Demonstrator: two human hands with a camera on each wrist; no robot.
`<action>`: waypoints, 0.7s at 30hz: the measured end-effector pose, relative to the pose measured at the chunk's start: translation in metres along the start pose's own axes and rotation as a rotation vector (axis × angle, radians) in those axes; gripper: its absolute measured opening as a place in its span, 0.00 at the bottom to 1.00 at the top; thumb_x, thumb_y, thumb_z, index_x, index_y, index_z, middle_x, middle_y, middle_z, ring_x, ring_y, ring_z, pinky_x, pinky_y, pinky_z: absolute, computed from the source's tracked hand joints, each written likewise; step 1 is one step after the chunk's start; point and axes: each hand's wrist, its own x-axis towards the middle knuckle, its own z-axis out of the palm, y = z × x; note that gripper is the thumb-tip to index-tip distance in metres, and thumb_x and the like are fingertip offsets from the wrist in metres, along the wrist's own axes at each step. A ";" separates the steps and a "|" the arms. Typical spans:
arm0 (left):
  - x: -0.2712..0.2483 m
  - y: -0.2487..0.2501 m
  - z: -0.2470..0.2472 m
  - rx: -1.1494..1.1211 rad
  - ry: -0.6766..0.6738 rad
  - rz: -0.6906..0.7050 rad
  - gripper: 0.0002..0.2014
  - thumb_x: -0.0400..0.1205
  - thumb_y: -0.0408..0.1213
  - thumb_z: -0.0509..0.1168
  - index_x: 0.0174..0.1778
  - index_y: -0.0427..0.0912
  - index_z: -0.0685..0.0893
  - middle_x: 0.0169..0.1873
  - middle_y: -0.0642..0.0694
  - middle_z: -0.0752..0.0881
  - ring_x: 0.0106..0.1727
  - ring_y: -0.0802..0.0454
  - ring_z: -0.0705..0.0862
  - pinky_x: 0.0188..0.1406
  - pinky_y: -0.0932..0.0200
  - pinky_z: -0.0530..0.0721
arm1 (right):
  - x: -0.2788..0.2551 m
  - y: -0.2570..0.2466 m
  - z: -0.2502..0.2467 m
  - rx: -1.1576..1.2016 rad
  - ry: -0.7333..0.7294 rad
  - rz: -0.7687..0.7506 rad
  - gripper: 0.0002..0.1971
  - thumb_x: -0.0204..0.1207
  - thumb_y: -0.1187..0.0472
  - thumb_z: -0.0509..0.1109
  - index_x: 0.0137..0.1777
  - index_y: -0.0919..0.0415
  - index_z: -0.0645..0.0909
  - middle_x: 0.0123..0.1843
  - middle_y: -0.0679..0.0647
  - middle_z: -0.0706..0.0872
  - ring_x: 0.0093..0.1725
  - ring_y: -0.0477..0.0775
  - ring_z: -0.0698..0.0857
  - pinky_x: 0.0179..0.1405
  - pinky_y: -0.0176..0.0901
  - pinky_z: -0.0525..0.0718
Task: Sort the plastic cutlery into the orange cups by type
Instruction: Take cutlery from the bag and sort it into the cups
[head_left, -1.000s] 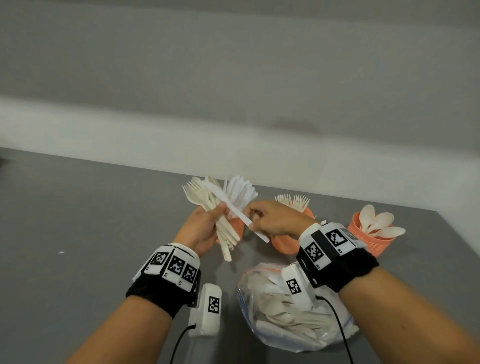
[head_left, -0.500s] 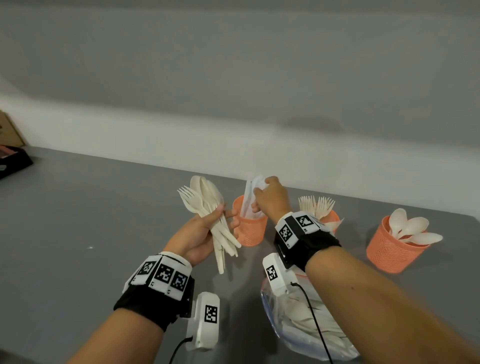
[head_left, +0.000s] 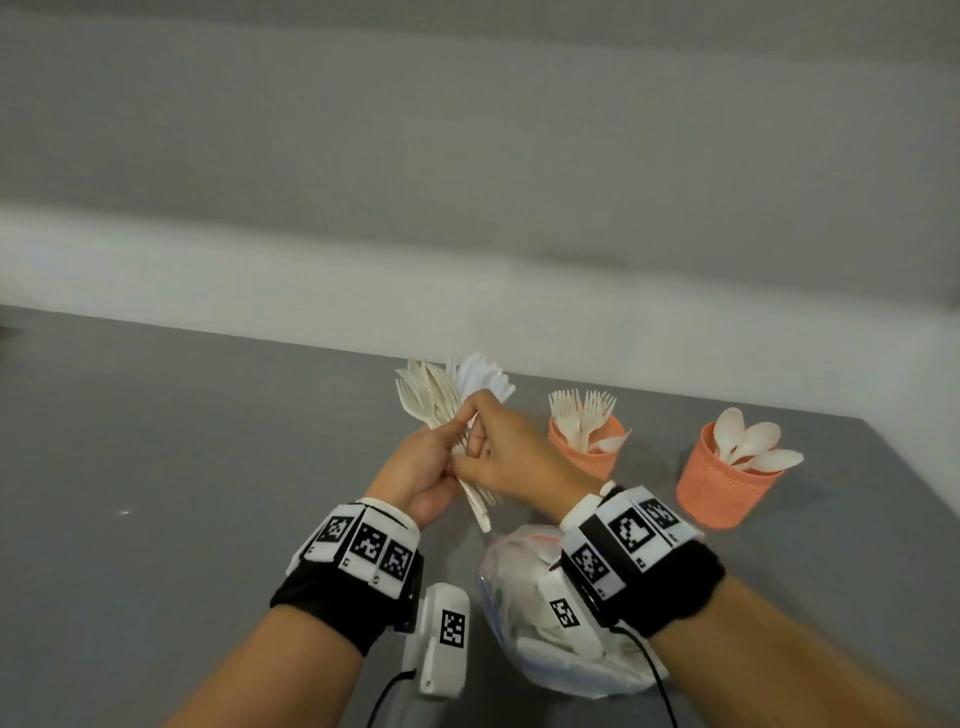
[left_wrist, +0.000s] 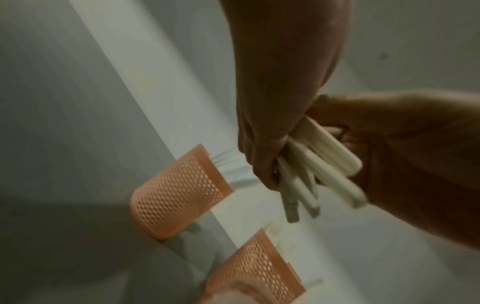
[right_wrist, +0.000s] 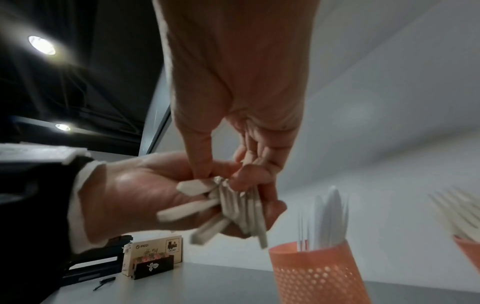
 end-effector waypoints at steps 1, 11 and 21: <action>0.003 -0.005 0.005 -0.001 0.013 -0.005 0.12 0.86 0.35 0.55 0.62 0.35 0.77 0.46 0.40 0.89 0.45 0.50 0.89 0.35 0.60 0.88 | -0.003 0.002 0.000 -0.022 0.014 0.014 0.19 0.72 0.62 0.71 0.59 0.64 0.69 0.34 0.54 0.79 0.32 0.49 0.78 0.33 0.43 0.76; 0.001 -0.028 0.055 0.005 -0.065 -0.016 0.10 0.75 0.30 0.51 0.35 0.35 0.78 0.28 0.42 0.80 0.34 0.49 0.80 0.39 0.57 0.77 | -0.030 0.030 -0.018 -0.117 0.130 0.065 0.08 0.82 0.65 0.54 0.57 0.65 0.71 0.45 0.54 0.73 0.39 0.48 0.73 0.33 0.38 0.67; 0.013 -0.037 0.073 0.084 -0.198 0.030 0.11 0.83 0.24 0.54 0.53 0.36 0.82 0.30 0.45 0.87 0.32 0.54 0.85 0.37 0.61 0.85 | -0.040 0.047 -0.069 0.668 0.234 0.304 0.06 0.81 0.68 0.55 0.53 0.61 0.72 0.29 0.52 0.74 0.21 0.44 0.69 0.20 0.35 0.64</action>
